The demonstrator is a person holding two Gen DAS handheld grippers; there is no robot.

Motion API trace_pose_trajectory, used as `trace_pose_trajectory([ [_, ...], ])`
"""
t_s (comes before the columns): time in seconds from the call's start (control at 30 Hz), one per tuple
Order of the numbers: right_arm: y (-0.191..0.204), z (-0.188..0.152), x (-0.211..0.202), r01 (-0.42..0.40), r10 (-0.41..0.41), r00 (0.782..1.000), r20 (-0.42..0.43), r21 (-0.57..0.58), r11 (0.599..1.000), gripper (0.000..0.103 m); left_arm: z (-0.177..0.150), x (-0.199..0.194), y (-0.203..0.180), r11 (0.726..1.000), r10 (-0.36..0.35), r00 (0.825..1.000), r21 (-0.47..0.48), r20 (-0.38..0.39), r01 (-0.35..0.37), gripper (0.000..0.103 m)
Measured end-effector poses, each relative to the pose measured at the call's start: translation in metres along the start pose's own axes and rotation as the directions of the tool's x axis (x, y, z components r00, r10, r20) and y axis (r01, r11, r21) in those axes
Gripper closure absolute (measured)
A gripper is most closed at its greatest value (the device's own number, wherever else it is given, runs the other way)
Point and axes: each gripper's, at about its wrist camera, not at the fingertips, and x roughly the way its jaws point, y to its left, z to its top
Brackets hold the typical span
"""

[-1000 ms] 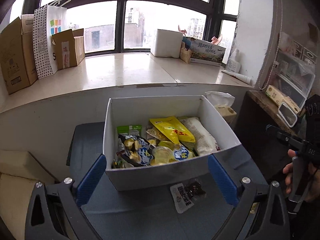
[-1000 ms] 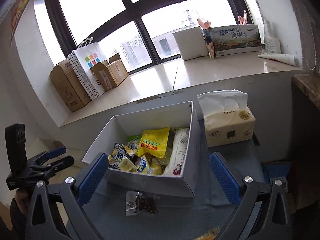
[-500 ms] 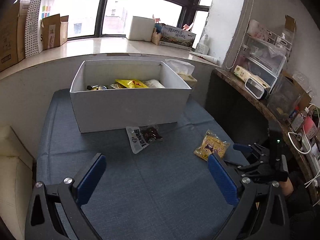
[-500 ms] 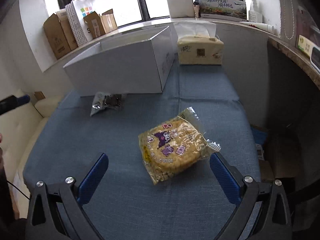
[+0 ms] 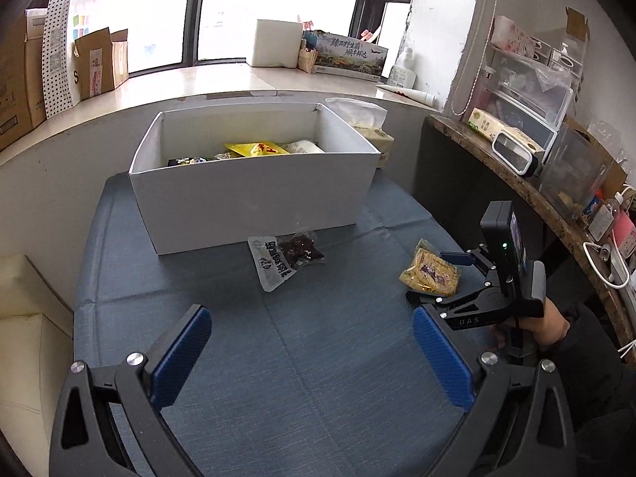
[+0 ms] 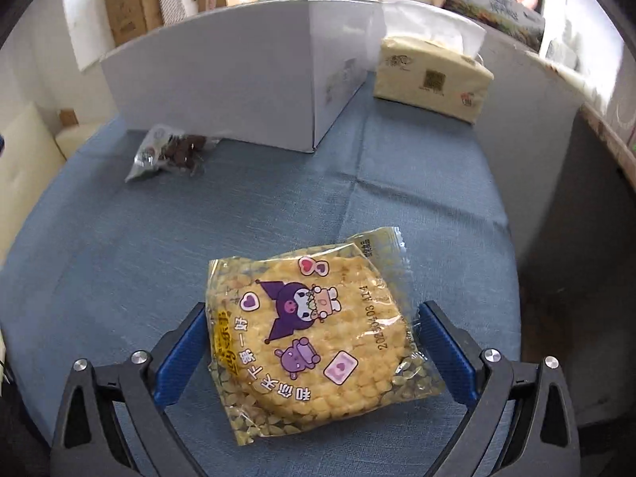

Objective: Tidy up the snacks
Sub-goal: 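Grasp the second round cookie pack with the right tool, then grasp the brown jerky pack with left tool while right tool holds cookie pack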

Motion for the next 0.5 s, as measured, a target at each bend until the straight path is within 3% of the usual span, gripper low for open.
trace_pose_trajectory([
  [0.13,-0.004,-0.003,-0.007,-0.015,0.014,1.000,0.018,0.011,1.000,0.020,0.003,0.008,-0.002,1.000,0.010,1.000,0.008,-0.019,-0.010,0.000],
  [0.3,0.003,-0.013,-0.022,-0.049,0.047,0.997,0.063,0.031,0.998,0.022,0.017,0.032,-0.009,0.999,0.033,0.998,0.025,-0.062,-0.031,0.000],
  [0.5,0.015,-0.019,-0.058,-0.101,0.089,0.981,0.169,0.061,0.993,0.021,0.034,0.095,-0.011,0.997,0.081,0.986,0.012,-0.144,-0.081,0.000],
])
